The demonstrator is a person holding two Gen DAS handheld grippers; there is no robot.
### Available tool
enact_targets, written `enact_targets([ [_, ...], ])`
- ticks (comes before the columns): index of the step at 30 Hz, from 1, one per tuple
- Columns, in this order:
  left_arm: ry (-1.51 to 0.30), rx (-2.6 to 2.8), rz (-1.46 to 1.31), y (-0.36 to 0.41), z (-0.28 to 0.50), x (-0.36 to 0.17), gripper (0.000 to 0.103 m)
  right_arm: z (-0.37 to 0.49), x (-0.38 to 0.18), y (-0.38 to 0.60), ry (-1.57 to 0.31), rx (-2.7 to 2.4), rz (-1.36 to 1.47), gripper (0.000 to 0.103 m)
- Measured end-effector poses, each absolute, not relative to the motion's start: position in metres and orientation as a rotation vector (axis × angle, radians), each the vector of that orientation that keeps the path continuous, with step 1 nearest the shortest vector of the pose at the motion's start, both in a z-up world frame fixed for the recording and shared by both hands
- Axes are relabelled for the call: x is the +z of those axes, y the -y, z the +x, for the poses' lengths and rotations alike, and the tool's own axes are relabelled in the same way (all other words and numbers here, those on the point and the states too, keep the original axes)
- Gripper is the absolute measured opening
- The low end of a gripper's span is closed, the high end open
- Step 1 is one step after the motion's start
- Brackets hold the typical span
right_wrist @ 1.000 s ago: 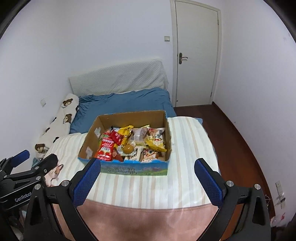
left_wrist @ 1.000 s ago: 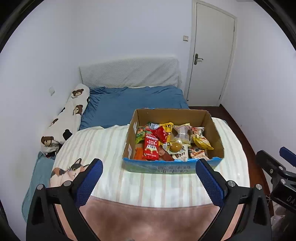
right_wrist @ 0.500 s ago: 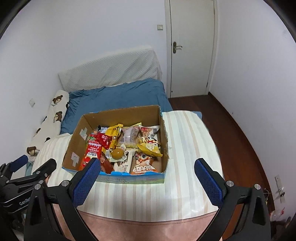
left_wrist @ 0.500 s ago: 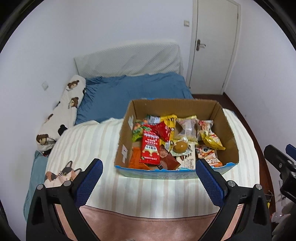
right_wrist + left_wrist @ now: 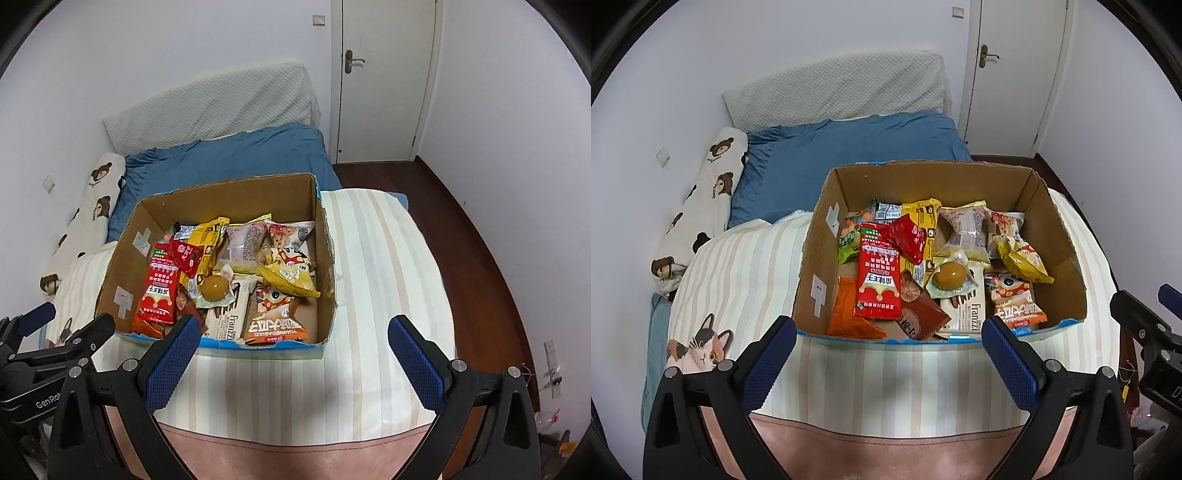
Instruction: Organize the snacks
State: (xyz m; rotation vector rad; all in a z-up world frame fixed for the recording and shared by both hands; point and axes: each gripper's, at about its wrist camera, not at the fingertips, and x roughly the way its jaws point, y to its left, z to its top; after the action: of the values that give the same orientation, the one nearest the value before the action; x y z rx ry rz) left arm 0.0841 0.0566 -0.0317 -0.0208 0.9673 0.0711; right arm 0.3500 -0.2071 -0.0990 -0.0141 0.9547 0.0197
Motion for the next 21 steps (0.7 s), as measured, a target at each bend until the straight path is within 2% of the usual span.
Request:
enact_targets([
  [21, -0.931, 0.066, -0.038, -0.06, 0.079, -0.018, 0.103, 0.34, -0.091, 0.21, -0.944, 0.017, -0.016, 0.103],
])
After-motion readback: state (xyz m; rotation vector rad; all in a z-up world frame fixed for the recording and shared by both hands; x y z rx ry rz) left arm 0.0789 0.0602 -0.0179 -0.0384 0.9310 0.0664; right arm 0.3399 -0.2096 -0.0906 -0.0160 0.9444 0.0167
